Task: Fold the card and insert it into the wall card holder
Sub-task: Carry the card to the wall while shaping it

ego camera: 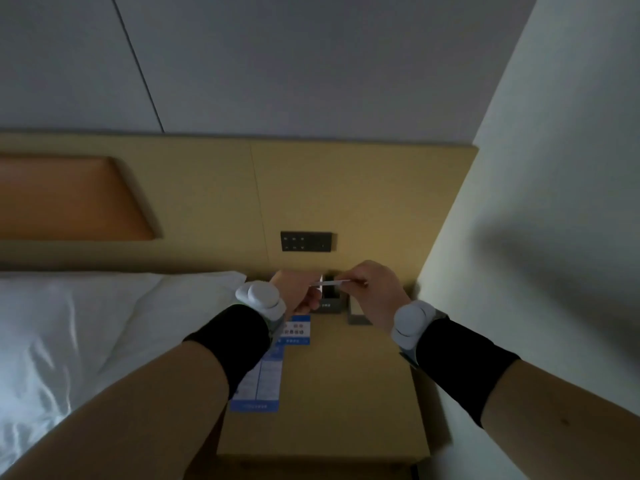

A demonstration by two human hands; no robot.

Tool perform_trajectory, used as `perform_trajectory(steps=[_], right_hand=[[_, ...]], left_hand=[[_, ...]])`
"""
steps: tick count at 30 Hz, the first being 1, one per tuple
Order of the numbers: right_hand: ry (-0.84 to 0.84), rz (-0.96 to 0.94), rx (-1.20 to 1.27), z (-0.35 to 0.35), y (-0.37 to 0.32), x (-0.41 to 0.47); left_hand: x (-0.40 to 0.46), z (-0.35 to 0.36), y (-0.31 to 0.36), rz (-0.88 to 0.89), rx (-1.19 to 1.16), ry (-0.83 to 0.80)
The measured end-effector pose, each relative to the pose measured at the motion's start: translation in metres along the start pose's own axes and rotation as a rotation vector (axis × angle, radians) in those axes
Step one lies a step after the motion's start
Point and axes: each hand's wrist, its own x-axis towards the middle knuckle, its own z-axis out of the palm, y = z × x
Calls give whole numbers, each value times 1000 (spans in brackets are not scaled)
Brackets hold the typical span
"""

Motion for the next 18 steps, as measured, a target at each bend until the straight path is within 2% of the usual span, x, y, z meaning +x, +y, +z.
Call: perform_trajectory(steps=[5, 10, 14, 18], right_hand=[[117, -99, -30, -46, -34, -7], [294, -53, 160, -86, -56, -12], [248, -12, 271, -113, -74, -8], [224, -97, 281, -142, -95, -15]], left_hand=[[-34, -14, 49, 215, -7, 10], [-76, -19, 89, 457, 164, 133], [-106, -18, 118, 673, 417, 171], [-139, -12, 148, 826, 508, 171]])
